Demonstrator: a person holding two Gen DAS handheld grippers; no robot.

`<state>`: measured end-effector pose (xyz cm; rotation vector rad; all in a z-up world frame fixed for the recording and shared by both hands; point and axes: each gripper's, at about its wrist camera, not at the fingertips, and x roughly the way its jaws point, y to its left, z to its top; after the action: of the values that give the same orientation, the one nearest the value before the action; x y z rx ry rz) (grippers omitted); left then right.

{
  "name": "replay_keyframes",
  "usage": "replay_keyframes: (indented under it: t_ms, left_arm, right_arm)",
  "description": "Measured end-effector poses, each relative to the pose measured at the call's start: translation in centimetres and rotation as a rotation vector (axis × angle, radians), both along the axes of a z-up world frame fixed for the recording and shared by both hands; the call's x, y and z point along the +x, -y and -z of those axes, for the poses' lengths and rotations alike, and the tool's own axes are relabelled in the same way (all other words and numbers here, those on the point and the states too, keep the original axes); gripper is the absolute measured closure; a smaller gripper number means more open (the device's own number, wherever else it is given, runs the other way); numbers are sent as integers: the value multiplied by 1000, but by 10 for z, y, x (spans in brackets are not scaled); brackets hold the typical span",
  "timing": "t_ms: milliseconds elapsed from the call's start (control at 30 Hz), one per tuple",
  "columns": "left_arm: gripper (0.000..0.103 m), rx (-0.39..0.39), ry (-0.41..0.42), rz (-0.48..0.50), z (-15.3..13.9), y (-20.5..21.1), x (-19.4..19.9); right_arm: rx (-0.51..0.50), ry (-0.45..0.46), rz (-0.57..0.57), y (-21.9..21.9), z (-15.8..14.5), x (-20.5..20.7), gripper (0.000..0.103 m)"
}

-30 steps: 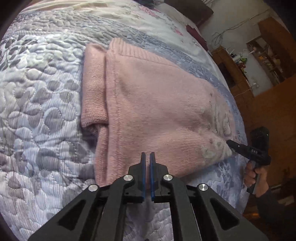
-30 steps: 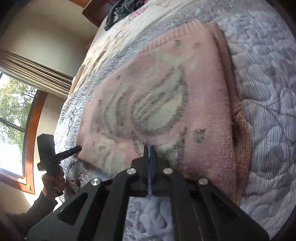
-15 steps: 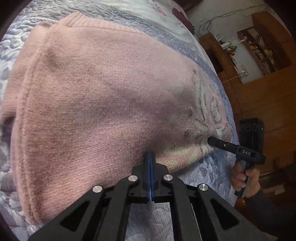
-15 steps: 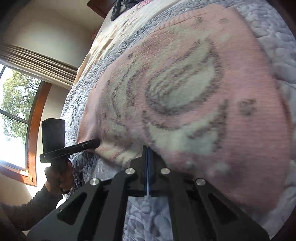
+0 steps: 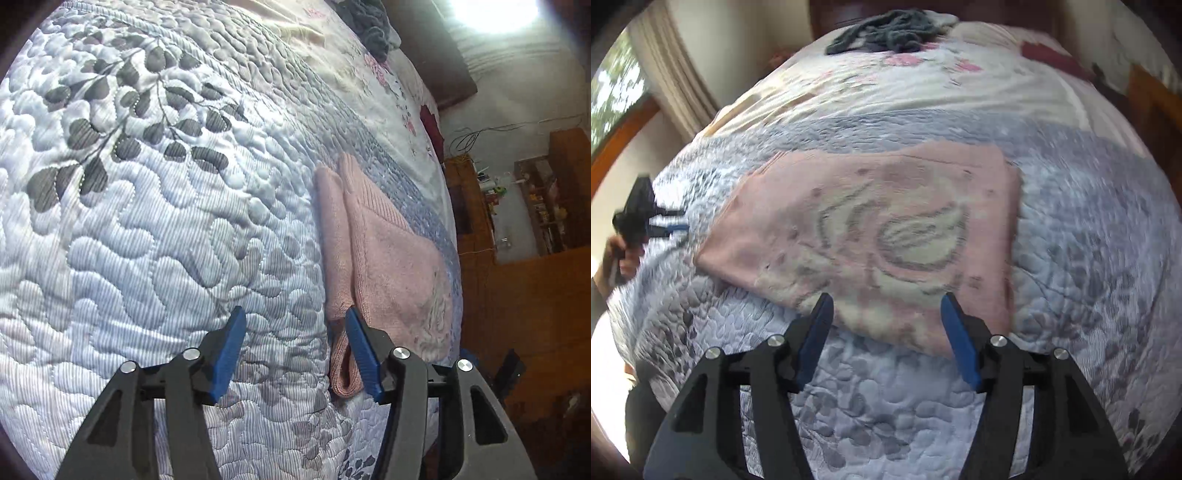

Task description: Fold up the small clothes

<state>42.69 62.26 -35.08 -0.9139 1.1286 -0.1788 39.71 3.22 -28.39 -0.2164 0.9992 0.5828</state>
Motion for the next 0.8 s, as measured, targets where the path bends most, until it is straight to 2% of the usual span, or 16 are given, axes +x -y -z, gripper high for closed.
replay_keyframes:
  t_ms: [133,200,267,400,633,800]
  left_arm:
    - [42,-107,20,26,7,6,25]
    - [42,-137,13,53,13,14,39]
    - [41,-138,1,79,20,21,54]
    - [41,-155,-11,110,33,27,77]
    - [40,-207,-12,193,50,36,116]
    - [40,-213,-25,231,58,47,149]
  right_arm:
    - [-169,179,-296,-133,15,-62,34]
    - [-265,308,-401,-186,27,-90,37]
    - [-307,391,-442,-225,35,-98,37]
    - [-353,446,-457,-268,48,-94,37]
    - [-482,437,-484,-302,96,-73,38]
    - [-490,468,-471,-317,102,-65,38]
